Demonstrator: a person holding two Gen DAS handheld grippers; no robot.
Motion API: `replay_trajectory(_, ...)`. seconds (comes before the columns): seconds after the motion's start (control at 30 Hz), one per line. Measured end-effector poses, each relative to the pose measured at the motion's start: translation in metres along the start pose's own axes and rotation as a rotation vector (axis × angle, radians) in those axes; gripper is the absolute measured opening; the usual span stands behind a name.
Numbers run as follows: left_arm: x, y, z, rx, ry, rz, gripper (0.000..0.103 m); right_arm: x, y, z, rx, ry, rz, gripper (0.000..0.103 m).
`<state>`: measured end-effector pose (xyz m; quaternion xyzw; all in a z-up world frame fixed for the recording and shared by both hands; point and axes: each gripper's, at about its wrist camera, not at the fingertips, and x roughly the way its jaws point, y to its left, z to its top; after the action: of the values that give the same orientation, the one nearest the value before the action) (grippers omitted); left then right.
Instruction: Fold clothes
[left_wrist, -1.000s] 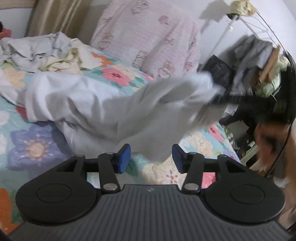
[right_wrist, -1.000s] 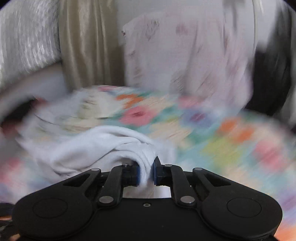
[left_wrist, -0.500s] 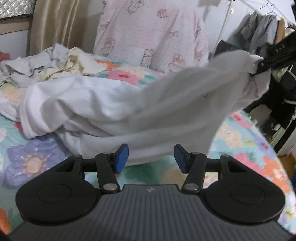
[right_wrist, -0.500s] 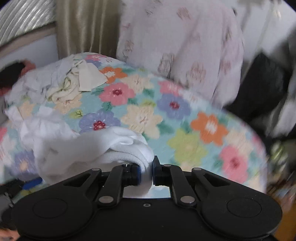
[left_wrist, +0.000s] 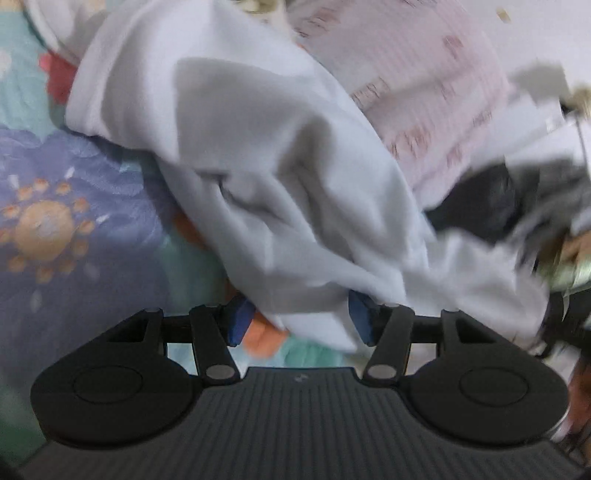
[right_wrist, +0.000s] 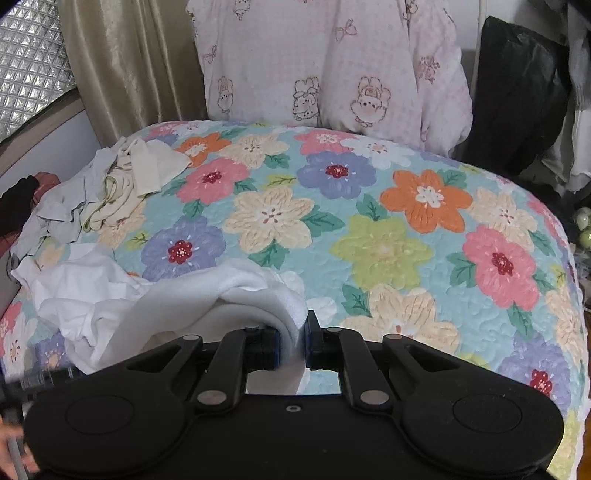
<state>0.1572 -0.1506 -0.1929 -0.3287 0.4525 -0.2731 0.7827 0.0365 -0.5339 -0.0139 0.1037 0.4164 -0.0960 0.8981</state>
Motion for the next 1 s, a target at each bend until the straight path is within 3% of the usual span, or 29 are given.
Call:
replay_trajectory(0.03, 0.007, 0.001, 0.006, -0.013, 0.004, -0.011, 0.048, 0.002, -0.002, -0.001, 0.01, 0.004, 0.002, 0.013)
replay_trajectory(0.07, 0.014, -0.005, 0.012, 0.032, 0.013, 0.013, 0.015, 0.004, -0.004, -0.003, 0.018, 0.008, 0.005, 0.013)
replay_trajectory(0.1, 0.021, -0.011, 0.017, 0.078, 0.02, 0.038, 0.008, 0.008, -0.006, -0.003, 0.02, 0.014, 0.009, 0.013)
replay_trajectory(0.23, 0.035, -0.06, 0.037, 0.36, -0.048, 0.174, 0.007, 0.031, -0.007, -0.009, -0.06, 0.028, 0.004, 0.013)
replay_trajectory(0.33, 0.04, -0.095, 0.071, 0.442, -0.071, 0.198, 0.006, 0.057, -0.014, -0.003, -0.044, 0.034, -0.034, 0.013)
replay_trajectory(0.43, 0.031, -0.146, 0.124, 0.554, -0.186, 0.215, 0.006, 0.069, -0.012, 0.027, -0.041, -0.022, -0.078, 0.012)
replay_trajectory(0.57, -0.032, -0.217, 0.178, 0.593, -0.434, 0.154, 0.006, 0.035, 0.021, 0.09, -0.121, -0.356, -0.201, 0.012)
replay_trajectory(0.63, -0.07, -0.237, 0.184, 0.572, -0.528, 0.057, 0.006, 0.007, 0.034, 0.114, -0.107, -0.541, -0.209, 0.012)
replay_trajectory(0.7, -0.105, -0.24, 0.177, 0.542, -0.558, -0.06, 0.006, -0.02, 0.042, 0.133, -0.074, -0.705, -0.192, 0.012)
replay_trajectory(0.73, -0.122, -0.242, 0.174, 0.528, -0.571, -0.117, 0.006, -0.024, 0.04, 0.136, -0.062, -0.723, -0.188, 0.012)
replay_trajectory(0.8, -0.127, -0.233, 0.154, 0.493, -0.477, -0.175, 0.006, -0.029, 0.035, 0.141, -0.039, -0.746, -0.178, 0.014)
replay_trajectory(0.87, -0.114, -0.216, 0.126, 0.444, -0.326, -0.194, 0.006, -0.011, 0.019, 0.133, -0.01, -0.63, -0.165, 0.015)
replay_trajectory(0.9, -0.104, -0.204, 0.11, 0.421, -0.243, -0.192, 0.006, -0.001, 0.01, 0.127, 0.006, -0.566, -0.158, 0.017)
replay_trajectory(1.0, -0.051, -0.165, 0.05, 0.401, -0.022, -0.108, 0.006, 0.05, -0.029, 0.086, 0.12, -0.255, -0.137, 0.021)
